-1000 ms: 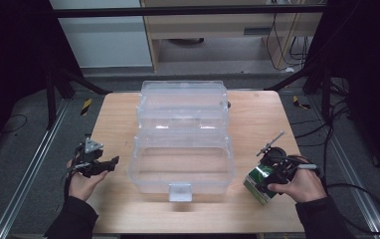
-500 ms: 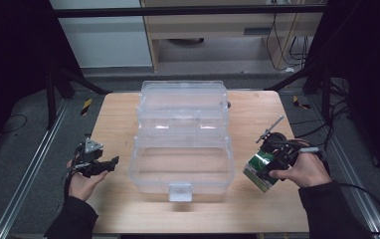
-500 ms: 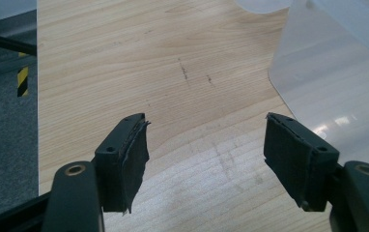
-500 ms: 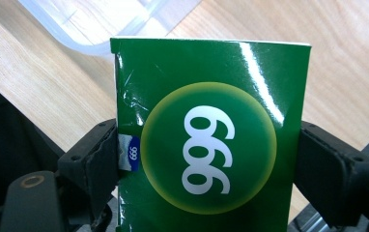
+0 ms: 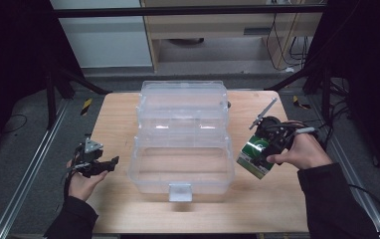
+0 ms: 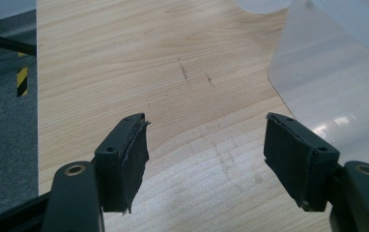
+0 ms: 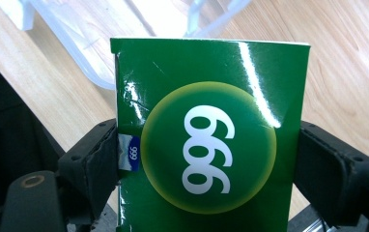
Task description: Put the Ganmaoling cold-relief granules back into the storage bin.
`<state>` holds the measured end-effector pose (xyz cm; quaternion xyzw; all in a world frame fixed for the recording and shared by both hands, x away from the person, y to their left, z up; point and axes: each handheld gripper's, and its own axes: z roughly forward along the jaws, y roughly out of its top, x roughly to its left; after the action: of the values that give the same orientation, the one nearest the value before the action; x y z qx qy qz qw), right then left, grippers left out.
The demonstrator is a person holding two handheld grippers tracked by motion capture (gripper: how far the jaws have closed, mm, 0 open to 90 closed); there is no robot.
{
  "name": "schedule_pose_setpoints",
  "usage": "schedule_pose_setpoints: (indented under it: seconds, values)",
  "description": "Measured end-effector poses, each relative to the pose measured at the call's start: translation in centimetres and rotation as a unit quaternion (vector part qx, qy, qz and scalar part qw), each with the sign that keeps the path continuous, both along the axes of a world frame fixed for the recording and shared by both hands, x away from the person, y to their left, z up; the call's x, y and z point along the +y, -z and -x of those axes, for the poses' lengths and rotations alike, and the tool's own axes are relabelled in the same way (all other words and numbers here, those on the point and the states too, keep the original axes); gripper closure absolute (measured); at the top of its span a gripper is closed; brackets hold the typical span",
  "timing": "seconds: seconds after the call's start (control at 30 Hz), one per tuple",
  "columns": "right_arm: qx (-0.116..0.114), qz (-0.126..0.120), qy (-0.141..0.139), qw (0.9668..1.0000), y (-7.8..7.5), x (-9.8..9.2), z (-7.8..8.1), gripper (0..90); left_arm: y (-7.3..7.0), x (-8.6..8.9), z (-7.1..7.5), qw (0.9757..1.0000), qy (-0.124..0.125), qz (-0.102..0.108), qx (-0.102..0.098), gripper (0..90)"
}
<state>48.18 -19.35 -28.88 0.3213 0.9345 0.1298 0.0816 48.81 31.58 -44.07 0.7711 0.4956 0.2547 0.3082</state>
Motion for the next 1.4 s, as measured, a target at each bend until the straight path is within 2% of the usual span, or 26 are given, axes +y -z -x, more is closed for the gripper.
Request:
schedule_pose_setpoints:
  seconds: [0.13,0.33,0.57,0.6,0.77,0.9,1.03,1.2,1.4]
  values:
    - [0.006,-0.004,-0.018,0.9998,-0.3,0.4,-0.4,17.3,0.1,0.0,0.0,1.0000,0.000,-0.001,0.001,31.2]
    - [0.003,-0.003,-0.034,0.9994,-0.7,1.3,-1.0,17.4,0.2,0.0,-0.1,1.0000,0.000,-0.004,0.004,31.2]
    - [-0.001,-0.003,-0.072,0.9974,-1.6,2.8,-1.4,17.4,0.2,-0.1,-0.1,1.0000,0.001,-0.004,0.005,31.1]
    - [-0.001,-0.003,-0.091,0.9959,-1.8,3.5,-1.6,17.3,0.2,-0.1,-0.1,1.0000,0.002,-0.005,0.004,31.1]
    - [-0.010,0.000,-0.138,0.9904,-1.9,5.0,-1.9,17.3,0.2,-0.1,-0.2,1.0000,0.002,-0.005,0.005,31.1]
    - [-0.010,-0.008,-0.164,0.9864,-1.8,6.1,-2.3,17.3,0.3,-0.1,-0.2,1.0000,0.002,-0.005,0.005,31.1]
    - [-0.003,0.004,-0.189,0.9820,-1.5,7.2,-2.6,17.4,0.3,-0.1,-0.2,1.0000,0.002,-0.006,0.006,31.1]
    - [0.000,0.002,-0.218,0.9760,-1.2,8.1,-2.7,17.5,0.3,-0.1,-0.2,0.9999,0.001,-0.008,0.007,31.1]
    - [0.005,0.010,-0.257,0.9664,-0.6,9.1,-2.5,17.5,0.4,-0.1,-0.2,0.9999,0.002,-0.008,0.007,31.1]
